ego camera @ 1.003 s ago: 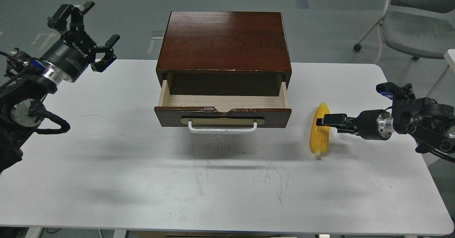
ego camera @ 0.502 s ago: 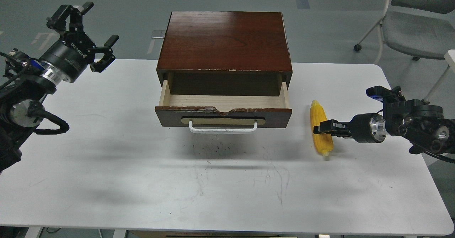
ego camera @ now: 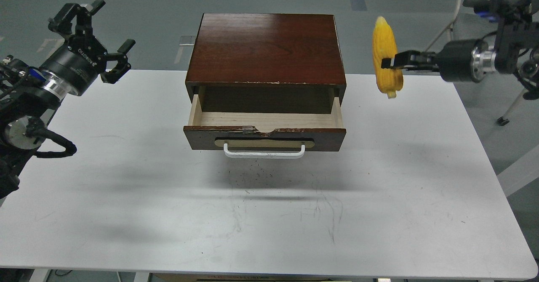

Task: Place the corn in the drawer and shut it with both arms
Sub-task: 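Lift the corn cob and carry it over the open drawer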

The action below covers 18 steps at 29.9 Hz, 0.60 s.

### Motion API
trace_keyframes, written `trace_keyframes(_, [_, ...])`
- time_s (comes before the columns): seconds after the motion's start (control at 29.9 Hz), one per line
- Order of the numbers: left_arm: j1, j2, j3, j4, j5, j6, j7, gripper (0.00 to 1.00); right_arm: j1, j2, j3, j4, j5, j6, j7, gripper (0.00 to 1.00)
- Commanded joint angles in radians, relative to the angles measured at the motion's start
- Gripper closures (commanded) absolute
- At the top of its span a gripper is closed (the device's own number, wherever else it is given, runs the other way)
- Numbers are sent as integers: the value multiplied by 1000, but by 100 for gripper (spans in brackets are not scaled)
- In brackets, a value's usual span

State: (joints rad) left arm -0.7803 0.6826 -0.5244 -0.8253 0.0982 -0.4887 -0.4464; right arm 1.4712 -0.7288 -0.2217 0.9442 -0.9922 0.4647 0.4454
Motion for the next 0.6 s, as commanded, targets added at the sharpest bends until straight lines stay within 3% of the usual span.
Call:
trace_keyframes(0.0, [-5,6,-2,0,0,0,0,0,147,63,-39,51,-8,2,19,95])
trace_keyframes(0.07, [-7,14,-2,-1,0,0,0,0,216,151,-94,53,-44,-1,43,95])
trace_keyframes(0.27, [-7,43,-2,-5,0,0,0,0,319,339,-174,77,-242,-26,43,95])
trace_keyframes(0.57, [-5,69,-2,-6,-2,0,0,0,379,480,-321,140,-494,-185,43,95])
